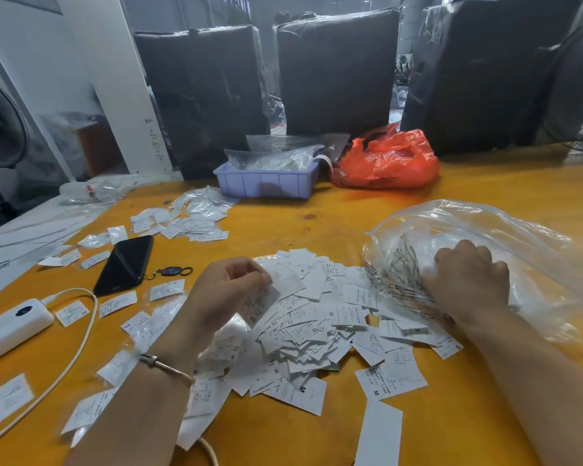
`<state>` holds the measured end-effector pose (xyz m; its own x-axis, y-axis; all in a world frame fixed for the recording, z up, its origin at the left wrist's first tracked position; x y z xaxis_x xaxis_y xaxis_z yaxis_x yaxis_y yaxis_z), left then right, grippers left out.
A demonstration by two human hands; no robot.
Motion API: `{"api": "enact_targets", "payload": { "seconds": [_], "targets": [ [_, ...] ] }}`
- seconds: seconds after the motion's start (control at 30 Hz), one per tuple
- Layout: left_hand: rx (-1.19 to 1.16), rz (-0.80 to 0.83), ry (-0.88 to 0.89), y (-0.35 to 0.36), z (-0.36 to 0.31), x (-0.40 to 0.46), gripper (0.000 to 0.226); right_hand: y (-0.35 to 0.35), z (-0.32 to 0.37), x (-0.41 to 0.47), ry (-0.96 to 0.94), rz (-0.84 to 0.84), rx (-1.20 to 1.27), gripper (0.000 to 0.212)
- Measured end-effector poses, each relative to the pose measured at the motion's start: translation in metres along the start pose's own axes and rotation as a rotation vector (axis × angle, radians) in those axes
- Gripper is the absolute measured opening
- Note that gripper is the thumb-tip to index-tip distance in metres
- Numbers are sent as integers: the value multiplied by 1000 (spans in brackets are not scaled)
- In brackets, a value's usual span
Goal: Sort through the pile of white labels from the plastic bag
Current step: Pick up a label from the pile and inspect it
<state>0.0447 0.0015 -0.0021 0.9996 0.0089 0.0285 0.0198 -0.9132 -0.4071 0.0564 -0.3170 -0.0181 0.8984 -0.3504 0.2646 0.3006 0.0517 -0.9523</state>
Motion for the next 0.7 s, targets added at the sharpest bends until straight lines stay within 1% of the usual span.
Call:
{"api": "enact_targets", "payload": {
  "seconds": [0.07,0.13,0.17,0.23,0.3,0.33,0.37,0.47,0.53,0.6,0.7],
  "targets": [
    [115,-40,-40,-8,8,5,15,0,-1,2,6,-2,3,42],
    [309,-69,-75,-18,16,9,12,0,-1,2,6,12,-18,49],
    [411,-81,-105,-23,20,11,12,-1,1,2,5,17,-18,49],
    [587,-89,-175,-32,27,13,12,-3,3,1,-3,9,15,39],
    [713,-82,-217,-37,29,13,11,-6,5,0,-31,-12,41,21],
    [749,-80,-225,-37,30,13,10,-7,5,0,-44,-21,46,15],
    [767,-82,-228,-37,30,12,9,-7,4,0,-50,-31,55,13],
    [781,-96,-237,-35,29,12,8,-6,0,1,-41,-82,115,14],
    [806,-108,-236,-34,29,11,15,-7,-1,1,-45,-148,177,15],
    [823,-164,-191,-33,28,11,23,-10,-1,0,-66,-236,282,14],
    [827,-270,-56,-25,19,10,22,-18,-3,-1,-83,-363,424,12]
  ]
}}
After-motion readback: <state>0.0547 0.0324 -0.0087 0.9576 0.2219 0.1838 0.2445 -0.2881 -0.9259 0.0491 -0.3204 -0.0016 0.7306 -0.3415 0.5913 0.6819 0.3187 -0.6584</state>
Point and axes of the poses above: each hand's wrist, its own x-axis towards the middle knuckle, its own y-axis out of the palm, z = x × y, the point moved 4 cm from there along x, towards the middle knuckle, and after that the axes turned 2 degrees about x, right-handed, at the moved point
